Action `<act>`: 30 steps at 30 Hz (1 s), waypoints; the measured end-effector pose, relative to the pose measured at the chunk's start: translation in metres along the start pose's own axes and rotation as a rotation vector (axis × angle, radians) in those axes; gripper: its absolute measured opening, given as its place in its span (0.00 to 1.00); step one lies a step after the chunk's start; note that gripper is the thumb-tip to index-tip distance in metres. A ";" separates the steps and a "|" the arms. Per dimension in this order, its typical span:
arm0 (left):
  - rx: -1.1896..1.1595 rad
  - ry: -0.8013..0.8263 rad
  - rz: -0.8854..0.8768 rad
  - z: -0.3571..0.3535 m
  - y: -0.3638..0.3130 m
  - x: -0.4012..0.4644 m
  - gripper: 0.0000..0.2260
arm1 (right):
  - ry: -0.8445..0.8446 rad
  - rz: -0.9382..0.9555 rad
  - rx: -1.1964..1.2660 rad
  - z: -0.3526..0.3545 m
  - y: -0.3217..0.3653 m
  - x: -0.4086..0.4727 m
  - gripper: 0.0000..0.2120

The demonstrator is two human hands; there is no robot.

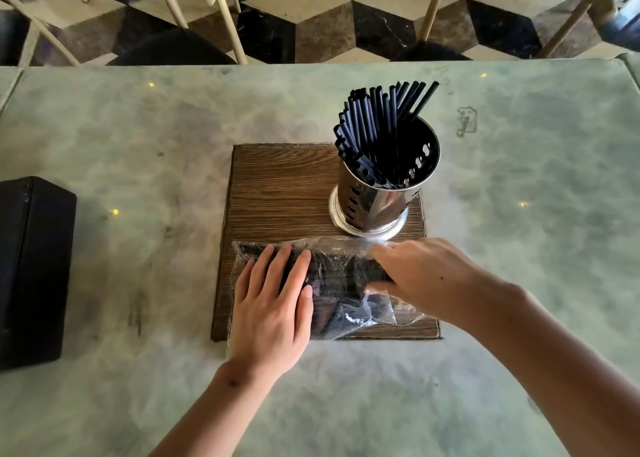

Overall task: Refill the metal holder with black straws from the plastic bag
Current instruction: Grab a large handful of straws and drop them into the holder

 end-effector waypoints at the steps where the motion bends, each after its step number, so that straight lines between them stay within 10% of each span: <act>1: 0.001 0.001 -0.001 0.000 0.000 0.000 0.20 | -0.017 0.012 0.000 0.002 -0.002 -0.001 0.23; 11: 0.008 0.006 0.010 0.000 0.000 0.000 0.22 | -0.038 -0.083 0.075 0.014 -0.010 -0.004 0.12; 19: 0.030 0.010 0.014 -0.001 0.000 0.000 0.21 | -0.007 -0.603 1.435 -0.001 -0.013 -0.025 0.05; 30: 0.042 0.006 0.026 -0.003 0.002 -0.001 0.19 | -0.246 -1.126 2.140 -0.040 0.009 -0.043 0.15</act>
Point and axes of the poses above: each hand's wrist, its own x-axis towards the middle knuckle, its own z-axis out of the back of the hand, y = z × x, the point moved 4 cm from there along x, towards the middle knuckle, and after that the axes turned 6 degrees about -y, right-handed, at the moved point
